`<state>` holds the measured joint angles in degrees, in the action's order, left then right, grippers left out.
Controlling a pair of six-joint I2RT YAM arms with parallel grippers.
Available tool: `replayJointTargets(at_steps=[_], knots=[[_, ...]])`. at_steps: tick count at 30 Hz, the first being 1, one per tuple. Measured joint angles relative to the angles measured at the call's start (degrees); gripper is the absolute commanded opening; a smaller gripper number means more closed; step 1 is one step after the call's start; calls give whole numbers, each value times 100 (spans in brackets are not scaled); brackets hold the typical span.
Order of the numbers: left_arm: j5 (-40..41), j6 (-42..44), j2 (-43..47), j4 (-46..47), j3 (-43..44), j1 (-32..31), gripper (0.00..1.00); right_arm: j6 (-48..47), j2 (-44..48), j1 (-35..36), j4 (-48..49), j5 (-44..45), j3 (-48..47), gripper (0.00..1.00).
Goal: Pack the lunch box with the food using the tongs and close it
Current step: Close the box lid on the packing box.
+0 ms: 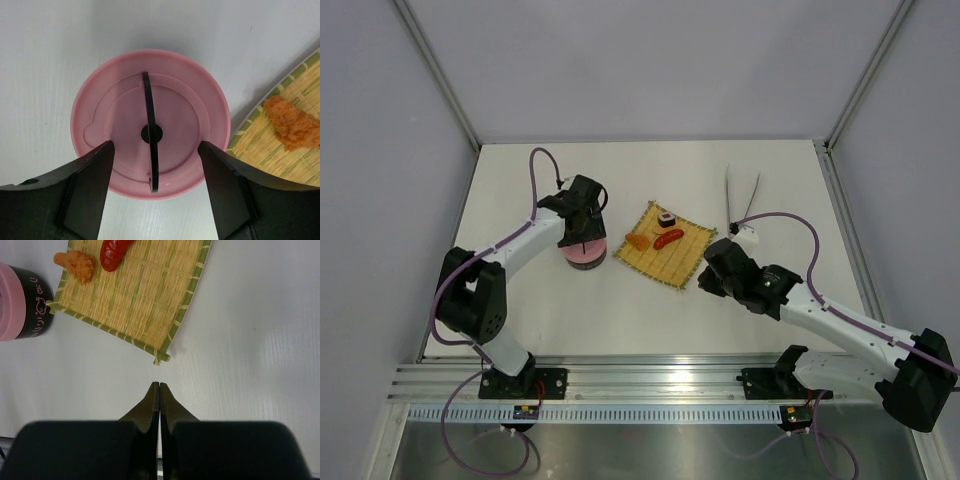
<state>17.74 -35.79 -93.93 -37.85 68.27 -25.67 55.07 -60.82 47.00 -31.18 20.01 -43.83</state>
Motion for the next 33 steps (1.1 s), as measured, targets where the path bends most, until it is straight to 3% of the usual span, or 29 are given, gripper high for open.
replayJointTargets(at_steps=[17,25,33], knots=[[-111,-15,483,-144,9,151,71,-4,-127,0,4,-11,-13,0],[-188,-179,433,358,-511,149,69,-4,-162,0,4,-13,-31,0],[-190,-179,597,101,-474,153,70,-4,-162,0,2,-13,-42,0]])
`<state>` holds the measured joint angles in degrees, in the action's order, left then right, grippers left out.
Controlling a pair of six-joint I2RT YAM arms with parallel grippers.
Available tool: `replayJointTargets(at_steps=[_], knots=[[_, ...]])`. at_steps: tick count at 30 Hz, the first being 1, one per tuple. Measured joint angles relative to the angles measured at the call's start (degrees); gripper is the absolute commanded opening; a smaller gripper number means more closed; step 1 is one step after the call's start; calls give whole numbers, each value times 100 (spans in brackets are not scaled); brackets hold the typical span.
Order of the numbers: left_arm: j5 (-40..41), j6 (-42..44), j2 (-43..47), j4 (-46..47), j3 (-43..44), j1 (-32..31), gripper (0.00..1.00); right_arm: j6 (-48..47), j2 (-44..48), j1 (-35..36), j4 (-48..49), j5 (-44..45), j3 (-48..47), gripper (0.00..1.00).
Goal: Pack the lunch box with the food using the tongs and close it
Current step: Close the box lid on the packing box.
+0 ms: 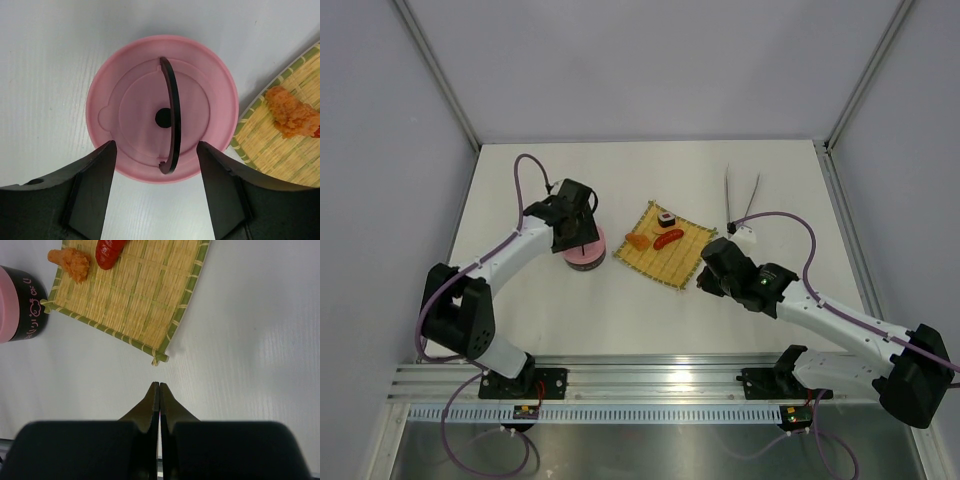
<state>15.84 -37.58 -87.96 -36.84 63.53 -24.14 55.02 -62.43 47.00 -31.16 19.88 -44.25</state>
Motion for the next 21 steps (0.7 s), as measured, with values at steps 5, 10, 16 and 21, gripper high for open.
replayJointTargets(at_steps=[5,10,16,21], knots=[[20,0,181,-162,227,0,70,0,-2,0,4,-2,0,0],[-17,-101,111,-83,74,-2,70,-2,-42,0,4,0,-17,0],[70,-155,-142,214,-70,-2,68,-4,-42,0,2,-2,-20,0],[76,-122,-234,103,98,-2,68,-9,-42,0,2,0,-20,0]])
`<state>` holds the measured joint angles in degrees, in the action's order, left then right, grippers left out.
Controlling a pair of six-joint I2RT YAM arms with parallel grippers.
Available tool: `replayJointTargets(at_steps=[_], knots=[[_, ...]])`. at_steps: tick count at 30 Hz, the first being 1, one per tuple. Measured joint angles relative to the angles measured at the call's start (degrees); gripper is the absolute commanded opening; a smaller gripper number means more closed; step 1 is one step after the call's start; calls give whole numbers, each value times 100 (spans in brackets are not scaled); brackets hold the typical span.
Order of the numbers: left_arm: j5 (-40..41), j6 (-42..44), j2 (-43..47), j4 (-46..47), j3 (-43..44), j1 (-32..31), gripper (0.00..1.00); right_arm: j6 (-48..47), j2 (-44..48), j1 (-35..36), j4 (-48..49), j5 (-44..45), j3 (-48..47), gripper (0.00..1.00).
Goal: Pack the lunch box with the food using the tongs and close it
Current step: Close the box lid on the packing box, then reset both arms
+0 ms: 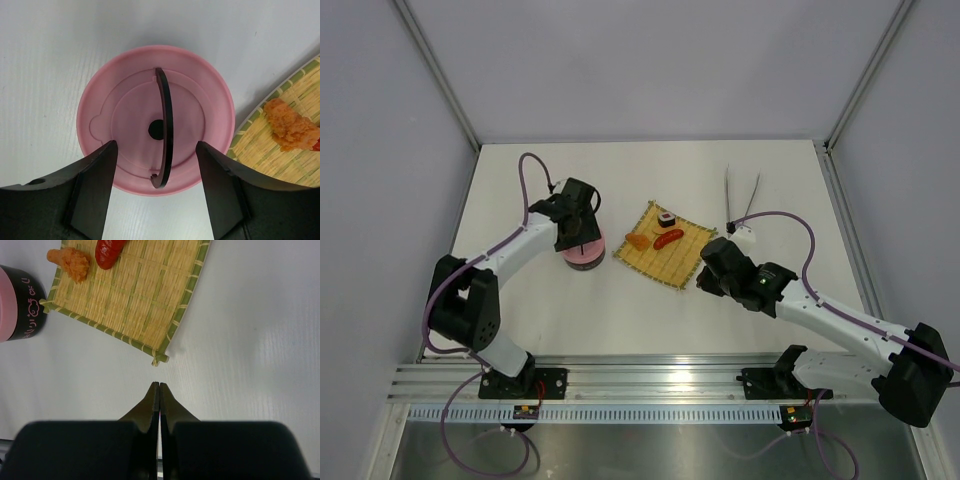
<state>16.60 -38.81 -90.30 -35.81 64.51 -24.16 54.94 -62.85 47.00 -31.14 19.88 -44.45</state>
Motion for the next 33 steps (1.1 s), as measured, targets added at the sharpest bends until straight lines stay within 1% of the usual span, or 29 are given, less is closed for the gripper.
replayJointTargets(at_steps=[7,9,10,11,13,14,15,17,18,19,27,33], knots=[[-35,164,81,-575,382,0,70,0,0,0,0,0,-2,1],[-37,240,291,-658,470,0,70,-4,0,0,0,0,-2,4],[-37,286,428,-693,516,0,71,-9,0,0,0,0,-2,8],[-37,317,557,-713,555,0,72,-11,0,0,0,-2,-2,21],[-37,389,866,-767,662,0,73,-13,-2,0,-9,-2,-24,40],[-37,415,999,-782,719,0,74,-24,-7,-2,-9,-4,-46,51],[-37,444,1126,-787,772,0,75,-31,-11,-2,-15,-7,-74,68],[-35,483,1325,-789,833,0,76,-66,-33,-7,-20,-9,-149,81],[-35,505,1421,-796,855,0,77,-83,-50,-7,-28,-7,-188,93],[-37,542,1506,-798,863,0,79,-66,-83,-9,-26,-7,-232,99],[17,756,2076,-874,863,0,87,-120,-535,-9,-219,-7,-588,100],[24,1043,2455,-876,863,0,93,-118,-671,-9,-260,-4,-726,99]])
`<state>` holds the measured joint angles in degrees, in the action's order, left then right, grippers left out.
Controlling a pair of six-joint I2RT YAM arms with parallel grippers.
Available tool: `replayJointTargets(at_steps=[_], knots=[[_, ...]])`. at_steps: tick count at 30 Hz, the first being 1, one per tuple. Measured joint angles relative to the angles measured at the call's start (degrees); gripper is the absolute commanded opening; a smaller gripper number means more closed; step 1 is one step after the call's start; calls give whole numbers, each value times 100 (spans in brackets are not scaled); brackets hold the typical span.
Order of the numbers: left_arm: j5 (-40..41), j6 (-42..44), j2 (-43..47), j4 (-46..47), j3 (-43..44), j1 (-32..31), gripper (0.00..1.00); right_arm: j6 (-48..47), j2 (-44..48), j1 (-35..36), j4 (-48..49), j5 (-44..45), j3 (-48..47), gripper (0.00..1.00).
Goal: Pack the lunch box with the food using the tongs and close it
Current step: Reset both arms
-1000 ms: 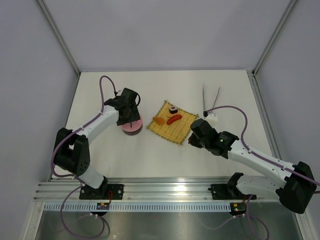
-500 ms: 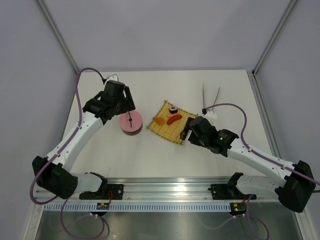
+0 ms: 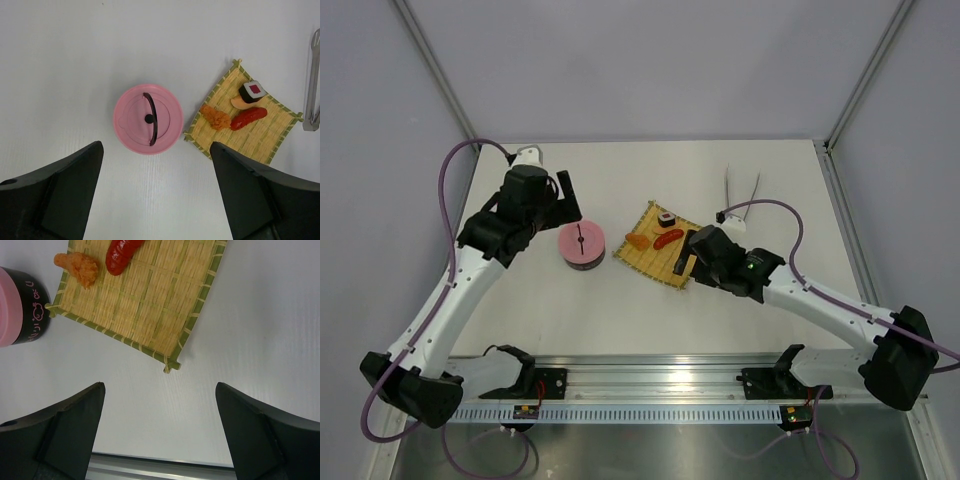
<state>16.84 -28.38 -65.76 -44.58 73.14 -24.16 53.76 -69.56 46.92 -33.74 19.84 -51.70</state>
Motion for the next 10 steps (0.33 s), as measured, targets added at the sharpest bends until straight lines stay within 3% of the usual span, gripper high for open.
replayJointTargets(at_steps=[10], knots=[[-203,208,44,-111,0,-17,95,0,-120,0,-52,-44,-59,99]])
